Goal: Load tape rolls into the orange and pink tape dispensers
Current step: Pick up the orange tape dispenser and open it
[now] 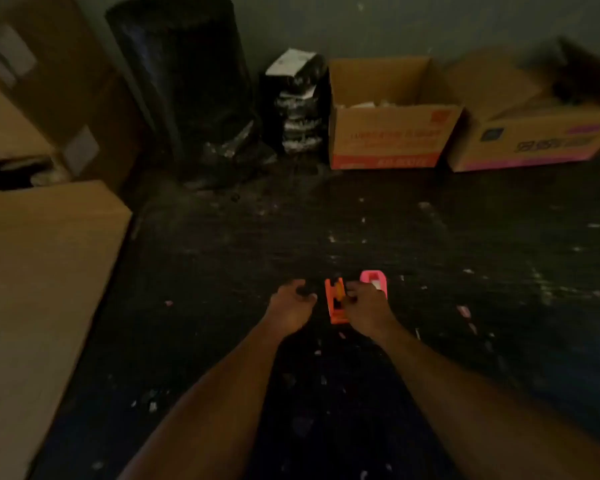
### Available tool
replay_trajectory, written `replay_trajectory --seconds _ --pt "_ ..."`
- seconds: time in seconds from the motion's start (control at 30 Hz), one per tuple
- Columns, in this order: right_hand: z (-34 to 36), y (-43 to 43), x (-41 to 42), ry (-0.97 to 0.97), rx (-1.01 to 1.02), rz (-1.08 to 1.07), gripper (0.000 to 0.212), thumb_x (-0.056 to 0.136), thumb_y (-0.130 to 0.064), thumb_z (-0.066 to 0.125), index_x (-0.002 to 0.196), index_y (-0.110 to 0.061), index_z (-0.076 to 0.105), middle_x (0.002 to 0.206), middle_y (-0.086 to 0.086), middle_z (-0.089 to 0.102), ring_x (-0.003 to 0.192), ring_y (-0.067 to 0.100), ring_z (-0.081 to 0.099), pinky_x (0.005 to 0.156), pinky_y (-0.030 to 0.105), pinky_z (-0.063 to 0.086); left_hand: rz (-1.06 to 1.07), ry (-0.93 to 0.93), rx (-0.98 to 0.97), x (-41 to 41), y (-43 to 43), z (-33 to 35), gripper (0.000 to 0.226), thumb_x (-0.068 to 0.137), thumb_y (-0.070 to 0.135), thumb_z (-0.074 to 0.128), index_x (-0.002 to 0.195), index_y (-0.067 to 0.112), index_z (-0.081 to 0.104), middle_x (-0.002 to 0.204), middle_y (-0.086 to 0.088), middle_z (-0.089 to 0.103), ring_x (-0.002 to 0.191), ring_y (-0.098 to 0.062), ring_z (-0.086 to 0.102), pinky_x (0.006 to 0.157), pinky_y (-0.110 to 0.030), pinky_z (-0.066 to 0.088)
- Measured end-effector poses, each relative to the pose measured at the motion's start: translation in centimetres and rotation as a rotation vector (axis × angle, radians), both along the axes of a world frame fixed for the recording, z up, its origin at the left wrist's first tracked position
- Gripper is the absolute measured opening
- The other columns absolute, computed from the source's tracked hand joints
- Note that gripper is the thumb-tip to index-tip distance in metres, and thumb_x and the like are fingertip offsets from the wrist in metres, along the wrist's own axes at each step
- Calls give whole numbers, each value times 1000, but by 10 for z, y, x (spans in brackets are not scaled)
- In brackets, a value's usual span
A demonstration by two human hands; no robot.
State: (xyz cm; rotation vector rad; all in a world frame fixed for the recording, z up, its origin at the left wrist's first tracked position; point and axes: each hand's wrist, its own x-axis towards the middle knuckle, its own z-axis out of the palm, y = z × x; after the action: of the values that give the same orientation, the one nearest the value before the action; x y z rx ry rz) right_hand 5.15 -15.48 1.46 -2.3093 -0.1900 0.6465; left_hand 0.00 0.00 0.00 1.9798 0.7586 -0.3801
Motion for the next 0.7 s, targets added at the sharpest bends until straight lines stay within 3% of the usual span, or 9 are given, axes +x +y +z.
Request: replay_trajectory --seconds 0.1,0.17,0.27,0.33,0.43,0.53,0.6,0.7 --pt "-14 8 6 39 -47 -59 18 97 -18 48 102 -16 65 91 6 70 65 10 63 50 21 45 57 27 -100 7 -8 -28 53 87 34 66 138 20 57 124 -12 70 111 -31 68 98 -44 55" --pt "-22 13 7 71 -42 -67 18 96 -21 51 99 -15 67 88 7 71 69 16 66 57 29 51 87 46 -149 11 -16 -36 49 84 38 64 130 22 63 121 -9 72 109 -28 69 96 -42 56" --pt "-28 17 13 96 -9 -95 17 94 -24 54 101 -17 69 92 6 72 79 19 68 72 37 57 125 54 -221 19 -23 -37 33 73 47 59 97 28 72 104 -6 77 96 -26 73 88 -40 57" --pt "-32 19 18 140 26 -122 17 94 -25 55 101 -19 69 95 2 70 85 17 66 78 34 54 173 40 -273 21 -26 -37 31 81 44 59 105 28 72 106 -5 76 95 -22 73 84 -37 59" --pt "-32 16 24 196 126 -160 22 92 -30 61 108 -19 71 103 0 70 96 14 64 91 36 52 268 -10 -339 19 -24 -35 20 95 35 61 113 28 66 107 -1 72 96 -19 69 67 -29 53" --pt "-32 7 30 197 207 -158 21 88 -26 66 109 -24 70 108 -1 71 101 15 66 95 39 53 333 -33 -473 16 -16 -29 20 94 30 66 113 24 65 108 -4 73 93 -22 70 67 -30 51" --pt "-29 1 32 246 275 -145 18 88 -25 67 105 -29 67 109 -3 69 101 15 66 91 39 55 328 -50 -504 16 -11 -26 21 91 26 69 112 22 66 105 -5 75 84 -20 72 66 -30 49" --pt "-19 -6 36 345 320 -105 19 89 -29 66 107 -32 63 108 -3 69 95 14 67 68 29 52 322 -59 -540 15 -7 -18 24 90 25 72 112 21 66 107 -5 76 89 -20 73 69 -31 51"
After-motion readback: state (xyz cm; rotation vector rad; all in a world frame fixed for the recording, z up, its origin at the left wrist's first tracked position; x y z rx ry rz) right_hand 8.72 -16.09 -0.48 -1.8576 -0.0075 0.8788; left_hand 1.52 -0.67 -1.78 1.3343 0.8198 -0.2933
